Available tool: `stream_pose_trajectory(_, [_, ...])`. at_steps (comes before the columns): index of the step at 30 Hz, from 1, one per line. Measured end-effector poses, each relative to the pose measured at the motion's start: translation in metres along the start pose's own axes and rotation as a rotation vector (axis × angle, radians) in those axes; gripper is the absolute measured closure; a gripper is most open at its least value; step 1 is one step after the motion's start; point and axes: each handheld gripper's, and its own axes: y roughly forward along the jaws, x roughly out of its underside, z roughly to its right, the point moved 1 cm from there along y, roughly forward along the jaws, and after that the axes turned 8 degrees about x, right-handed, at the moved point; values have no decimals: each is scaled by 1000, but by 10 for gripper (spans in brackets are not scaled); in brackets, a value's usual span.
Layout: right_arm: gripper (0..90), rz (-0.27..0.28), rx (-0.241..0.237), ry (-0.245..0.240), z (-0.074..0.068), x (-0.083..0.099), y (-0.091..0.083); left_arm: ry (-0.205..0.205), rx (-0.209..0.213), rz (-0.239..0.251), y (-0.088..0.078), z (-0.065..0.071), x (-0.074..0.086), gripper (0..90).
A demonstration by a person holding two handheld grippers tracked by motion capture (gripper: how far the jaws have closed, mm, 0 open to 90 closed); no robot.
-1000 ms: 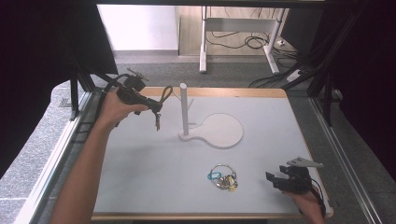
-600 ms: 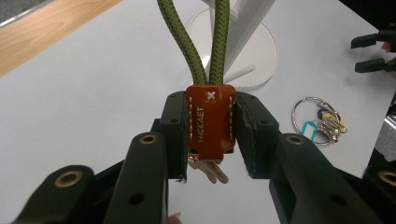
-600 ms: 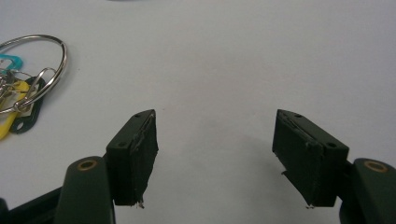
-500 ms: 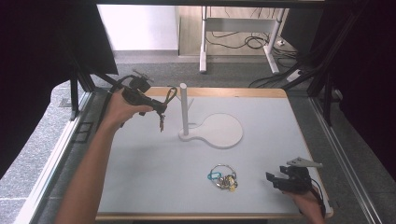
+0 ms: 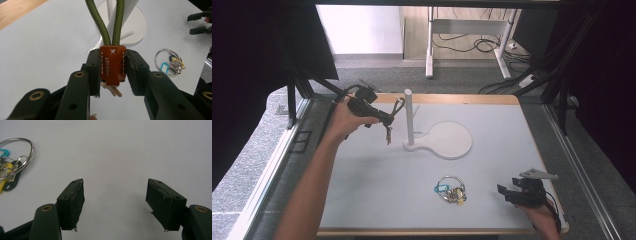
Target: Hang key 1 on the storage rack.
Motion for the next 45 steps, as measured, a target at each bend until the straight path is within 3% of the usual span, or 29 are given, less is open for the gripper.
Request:
stream_pose_trajectory(13, [314, -1, 0, -1, 1, 0, 0, 5, -2, -13, 14, 2, 1, 657])
stream_pose_trajectory(17, [314, -7, -3, 0, 1, 1, 0, -6, 9, 14, 16, 1, 3, 654])
stream_pose_trajectory(25, [314, -10, 1, 0, 2, 1, 1, 14, 6, 14, 17, 6, 5, 636])
stream_pose_trajectory(31, [316, -9, -9, 7, 2, 1, 0, 24, 6, 46, 15, 16, 13, 587])
stream_pose_trajectory(36, [316, -16, -21, 1, 0, 0, 2, 44, -34, 39, 17, 27, 29, 540])
stream_pose_trajectory(45, [317, -1, -38, -11, -1, -4, 0, 47, -20, 51, 24, 31, 57, 486])
